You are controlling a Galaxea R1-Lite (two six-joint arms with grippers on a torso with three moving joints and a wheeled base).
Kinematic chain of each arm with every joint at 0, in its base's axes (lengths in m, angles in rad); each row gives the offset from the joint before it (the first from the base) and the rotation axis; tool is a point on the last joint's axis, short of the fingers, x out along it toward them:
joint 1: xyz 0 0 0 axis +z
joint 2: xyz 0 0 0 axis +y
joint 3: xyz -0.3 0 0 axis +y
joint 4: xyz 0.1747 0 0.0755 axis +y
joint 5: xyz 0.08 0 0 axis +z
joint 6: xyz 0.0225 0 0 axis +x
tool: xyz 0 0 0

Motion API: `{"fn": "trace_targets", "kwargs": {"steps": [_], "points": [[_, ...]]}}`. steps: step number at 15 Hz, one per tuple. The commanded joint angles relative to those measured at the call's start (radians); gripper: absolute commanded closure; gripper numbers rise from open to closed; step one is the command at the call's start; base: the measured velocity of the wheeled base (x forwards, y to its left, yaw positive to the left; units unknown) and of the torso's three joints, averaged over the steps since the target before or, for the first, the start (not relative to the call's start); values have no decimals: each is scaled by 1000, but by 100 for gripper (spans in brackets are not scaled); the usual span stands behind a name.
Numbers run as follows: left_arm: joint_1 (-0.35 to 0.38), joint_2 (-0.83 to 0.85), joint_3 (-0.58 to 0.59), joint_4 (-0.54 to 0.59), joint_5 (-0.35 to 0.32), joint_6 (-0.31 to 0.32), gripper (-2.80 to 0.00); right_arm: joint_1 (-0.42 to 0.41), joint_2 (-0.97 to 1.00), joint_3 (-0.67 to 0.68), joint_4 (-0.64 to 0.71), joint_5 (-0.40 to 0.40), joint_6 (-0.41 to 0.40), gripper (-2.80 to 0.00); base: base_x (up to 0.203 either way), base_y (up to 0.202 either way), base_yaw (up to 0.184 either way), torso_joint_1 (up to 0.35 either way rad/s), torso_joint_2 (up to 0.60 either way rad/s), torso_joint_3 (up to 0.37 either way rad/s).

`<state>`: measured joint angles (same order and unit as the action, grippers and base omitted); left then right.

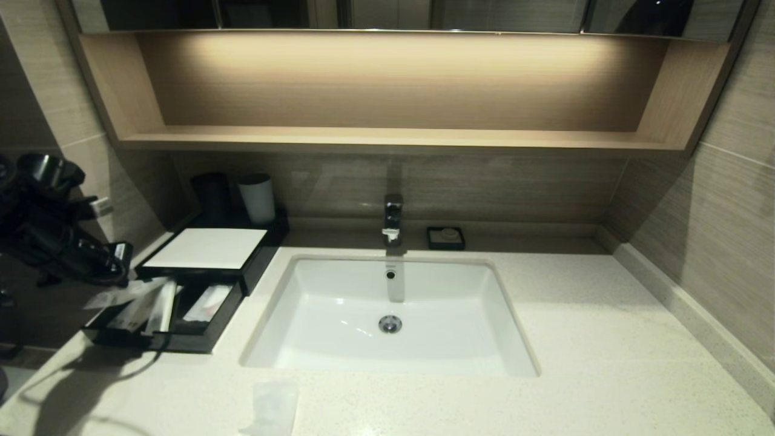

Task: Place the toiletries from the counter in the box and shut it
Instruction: Place the bathroom toiletry into the drawer

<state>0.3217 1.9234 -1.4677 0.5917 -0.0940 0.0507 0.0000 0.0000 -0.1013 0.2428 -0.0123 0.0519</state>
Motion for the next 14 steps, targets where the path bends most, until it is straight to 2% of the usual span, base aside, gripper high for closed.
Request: {"fn": "trace_targets", "kwargs": {"steps": [1, 10, 11, 14], "points": [[3, 53, -1, -14, 3, 0, 0, 0, 0, 0, 1, 0, 0, 0, 0, 0, 0, 0, 0, 0], [-14, 84, 18, -29, -3, -1, 0, 0, 0, 0, 1, -1, 0, 0, 0, 0, 0, 0, 0, 0], [-16, 85, 17, -27, -3, -2, -280, 0, 0, 0, 1, 0, 0, 0, 0, 0, 0, 0, 0, 0], [-16, 82, 17, -29, -3, 0, -280, 0, 0, 0, 1, 0, 0, 0, 0, 0, 0, 0, 0, 0]]}}
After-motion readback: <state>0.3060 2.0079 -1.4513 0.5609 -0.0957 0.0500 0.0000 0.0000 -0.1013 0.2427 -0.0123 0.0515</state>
